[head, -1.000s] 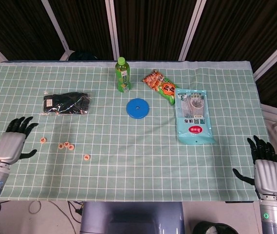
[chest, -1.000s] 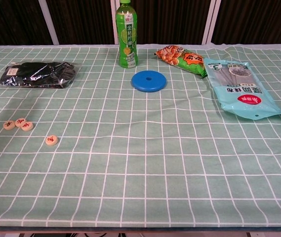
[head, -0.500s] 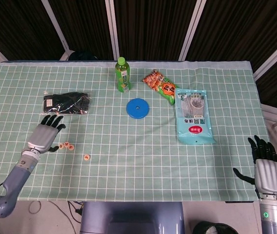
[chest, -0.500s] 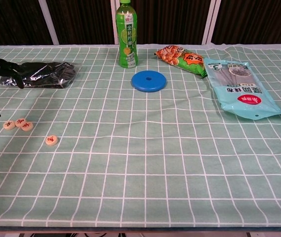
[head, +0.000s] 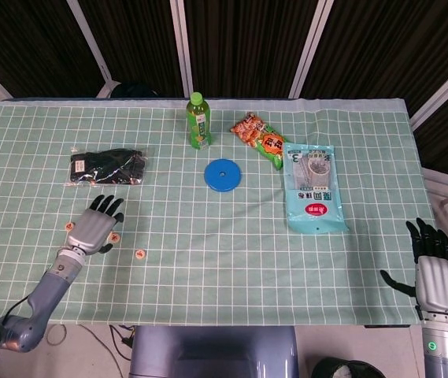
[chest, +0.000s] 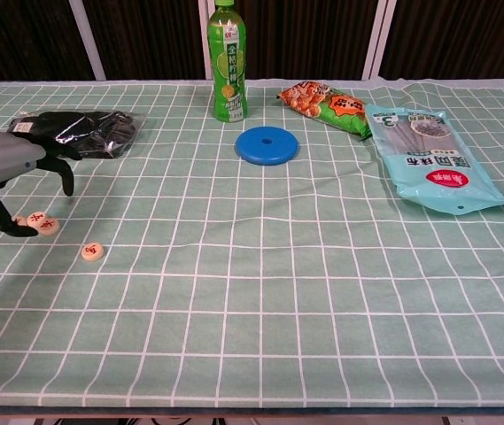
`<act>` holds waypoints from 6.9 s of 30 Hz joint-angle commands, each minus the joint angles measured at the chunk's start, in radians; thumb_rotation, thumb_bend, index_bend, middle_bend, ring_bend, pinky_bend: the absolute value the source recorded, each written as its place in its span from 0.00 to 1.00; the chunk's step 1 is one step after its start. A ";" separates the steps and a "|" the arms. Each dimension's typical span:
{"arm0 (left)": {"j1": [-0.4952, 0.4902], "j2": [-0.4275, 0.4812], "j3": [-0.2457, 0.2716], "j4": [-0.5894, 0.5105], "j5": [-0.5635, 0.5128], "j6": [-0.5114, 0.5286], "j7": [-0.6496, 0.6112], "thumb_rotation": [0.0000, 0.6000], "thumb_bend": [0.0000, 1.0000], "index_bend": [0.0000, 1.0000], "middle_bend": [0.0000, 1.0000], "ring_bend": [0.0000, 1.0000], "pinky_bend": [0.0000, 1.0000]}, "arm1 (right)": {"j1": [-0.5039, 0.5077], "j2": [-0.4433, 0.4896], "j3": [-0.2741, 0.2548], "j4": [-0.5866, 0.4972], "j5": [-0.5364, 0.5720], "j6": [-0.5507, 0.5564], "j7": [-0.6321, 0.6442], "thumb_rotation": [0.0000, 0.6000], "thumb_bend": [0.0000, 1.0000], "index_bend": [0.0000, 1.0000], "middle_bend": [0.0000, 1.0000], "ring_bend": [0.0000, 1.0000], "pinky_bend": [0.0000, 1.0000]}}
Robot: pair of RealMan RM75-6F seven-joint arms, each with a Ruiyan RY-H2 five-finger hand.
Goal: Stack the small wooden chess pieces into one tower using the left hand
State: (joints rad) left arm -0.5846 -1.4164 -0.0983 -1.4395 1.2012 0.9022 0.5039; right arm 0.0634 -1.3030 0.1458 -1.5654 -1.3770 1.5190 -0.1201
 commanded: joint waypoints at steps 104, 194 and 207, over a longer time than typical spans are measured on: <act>-0.109 -0.014 0.111 -0.282 -0.090 0.083 0.362 1.00 0.29 0.52 0.15 0.00 0.08 | -0.009 -0.003 0.031 -0.018 0.060 0.008 0.003 1.00 0.25 0.06 0.00 0.02 0.00; -0.055 0.121 0.074 -0.098 -0.107 0.114 0.045 1.00 0.24 0.31 0.13 0.00 0.08 | -0.005 -0.021 0.036 -0.025 0.096 -0.002 -0.040 1.00 0.25 0.06 0.00 0.02 0.00; -0.065 0.043 0.089 0.002 -0.081 0.052 0.012 1.00 0.24 0.34 0.13 0.00 0.08 | 0.000 -0.031 0.036 -0.007 0.108 -0.016 -0.047 1.00 0.25 0.06 0.00 0.02 0.00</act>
State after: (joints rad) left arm -0.6498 -1.3711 -0.0107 -1.4391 1.1198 0.9555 0.5142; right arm 0.0631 -1.3336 0.1814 -1.5727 -1.2694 1.5033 -0.1670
